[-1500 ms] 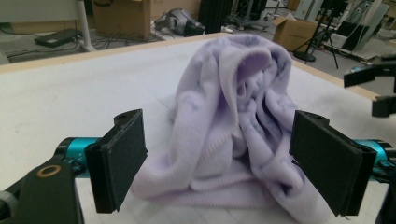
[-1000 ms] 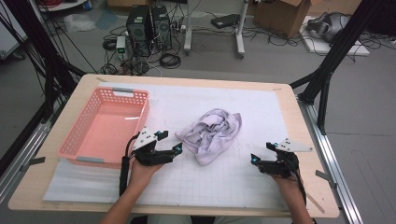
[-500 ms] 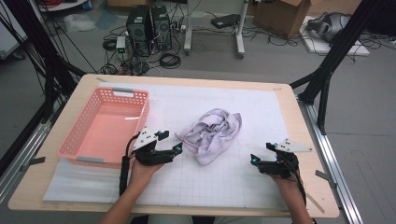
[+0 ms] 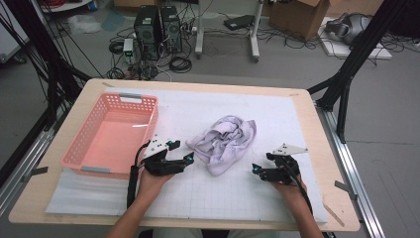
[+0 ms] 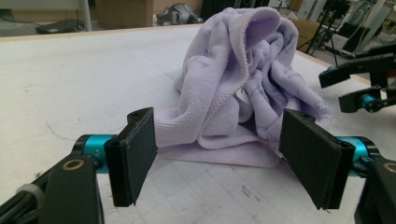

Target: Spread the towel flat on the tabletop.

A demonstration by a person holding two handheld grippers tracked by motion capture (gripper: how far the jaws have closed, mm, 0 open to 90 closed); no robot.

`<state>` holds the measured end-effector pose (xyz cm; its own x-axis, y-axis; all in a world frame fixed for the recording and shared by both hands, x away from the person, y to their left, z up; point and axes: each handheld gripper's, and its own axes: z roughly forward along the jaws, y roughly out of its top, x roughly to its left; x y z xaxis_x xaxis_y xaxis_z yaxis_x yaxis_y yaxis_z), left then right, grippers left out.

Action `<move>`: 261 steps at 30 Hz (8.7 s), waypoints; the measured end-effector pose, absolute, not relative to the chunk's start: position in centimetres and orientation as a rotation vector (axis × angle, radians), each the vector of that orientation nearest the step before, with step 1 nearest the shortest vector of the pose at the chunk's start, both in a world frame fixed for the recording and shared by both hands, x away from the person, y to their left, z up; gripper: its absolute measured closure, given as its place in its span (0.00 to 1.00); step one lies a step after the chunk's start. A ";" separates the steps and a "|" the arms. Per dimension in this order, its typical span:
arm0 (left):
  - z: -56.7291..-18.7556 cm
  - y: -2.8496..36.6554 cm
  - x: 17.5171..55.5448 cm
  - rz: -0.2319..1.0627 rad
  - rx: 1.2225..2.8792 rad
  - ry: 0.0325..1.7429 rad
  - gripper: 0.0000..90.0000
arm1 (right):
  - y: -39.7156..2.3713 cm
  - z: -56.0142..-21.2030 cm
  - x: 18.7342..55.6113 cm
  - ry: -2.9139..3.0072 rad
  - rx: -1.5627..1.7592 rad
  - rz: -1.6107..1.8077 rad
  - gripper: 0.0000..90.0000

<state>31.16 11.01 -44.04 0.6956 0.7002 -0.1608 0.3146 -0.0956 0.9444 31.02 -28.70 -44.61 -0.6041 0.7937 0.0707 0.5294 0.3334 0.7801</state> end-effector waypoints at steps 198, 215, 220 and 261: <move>-38.8 7.5 37.6 0.569 1.699 0.836 0.93 | -27.3 -37.5 44.2 2.048 1.267 1.183 0.64; -39.2 7.3 38.3 0.525 1.691 0.919 0.64 | -24.2 -38.4 39.5 2.359 0.874 1.316 0.94; -39.8 6.7 38.5 0.481 1.744 0.923 0.48 | -28.3 -38.2 41.6 2.069 1.159 1.287 0.94; -43.0 8.7 35.8 0.444 1.813 0.909 0.56 | -23.7 -41.5 36.1 2.527 0.963 1.189 0.89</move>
